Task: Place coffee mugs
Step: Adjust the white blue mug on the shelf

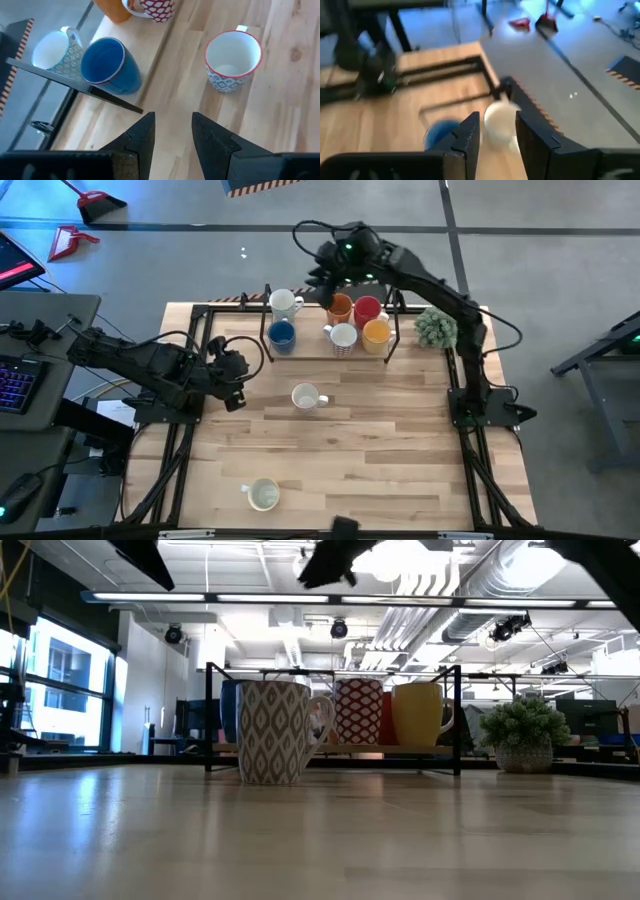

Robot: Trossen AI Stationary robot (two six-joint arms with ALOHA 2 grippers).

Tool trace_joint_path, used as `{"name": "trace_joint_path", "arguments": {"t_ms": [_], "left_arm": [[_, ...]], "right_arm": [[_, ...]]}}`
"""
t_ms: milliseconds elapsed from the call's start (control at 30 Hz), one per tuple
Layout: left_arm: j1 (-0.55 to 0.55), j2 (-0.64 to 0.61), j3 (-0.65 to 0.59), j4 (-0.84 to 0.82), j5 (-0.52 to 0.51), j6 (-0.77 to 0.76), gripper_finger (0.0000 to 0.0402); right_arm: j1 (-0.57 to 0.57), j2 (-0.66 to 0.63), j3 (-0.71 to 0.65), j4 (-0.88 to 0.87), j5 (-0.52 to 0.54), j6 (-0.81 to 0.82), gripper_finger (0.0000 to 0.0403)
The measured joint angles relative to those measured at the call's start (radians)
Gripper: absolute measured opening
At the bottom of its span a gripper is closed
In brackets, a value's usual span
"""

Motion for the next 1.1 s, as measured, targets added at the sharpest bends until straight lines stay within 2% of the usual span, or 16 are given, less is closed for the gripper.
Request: {"name": "trace_joint_path", "arguments": {"t_ms": [133, 200, 333, 467, 600, 700, 767, 867, 1000, 1100], "left_arm": [[0.000, 0.000, 0.000, 0.002, -0.027, 0.010, 0.0120], [0.000, 0.000, 0.000, 0.002, -0.038, 0.018, 0.0120], [0.004, 0.000, 0.000, 0.005, -0.051, 0.018, 0.0120], [0.020, 0.000, 0.000, 0.005, -0.064, 0.033, 0.0120], [0.052, 0.000, 0.000, 0.023, -0.066, 0.116, 0.0120], [0.096, 0.000, 0.000, 0.097, -0.066, 0.269, 0.0120], [0.147, -0.002, 0.000, 0.188, -0.055, 0.391, 0.0120], [0.282, -0.008, 0.000, 0.332, 0.064, 0.564, 0.0120], [0.506, 0.045, 0.020, 0.425, 0.287, 0.650, 0.0120], [0.621, 0.133, 0.093, 0.437, 0.335, 0.721, 0.0120]], "right_arm": [[0.015, -0.074, 0.001, -0.196, 0.003, -0.005, 0.0105], [0.031, -0.093, -0.013, -0.272, 0.040, 0.002, 0.0105], [0.088, -0.165, -0.179, -0.275, 0.116, 0.044, 0.0105], [0.192, -0.306, -0.501, -0.060, 0.160, 0.092, 0.0105], [0.302, -0.525, -0.847, 0.213, 0.172, 0.177, 0.0105], [0.380, -0.713, -1.074, 0.376, 0.182, 0.269, 0.0105], [0.439, -0.831, -1.197, 0.474, 0.236, 0.317, 0.0105], [0.527, -0.967, -1.326, 0.543, 0.372, 0.380, 0.0105], [0.615, -1.052, -1.407, 0.541, 0.491, 0.440, 0.0105], [0.652, -1.070, -1.429, 0.541, 0.527, 0.440, 0.0105]]}}
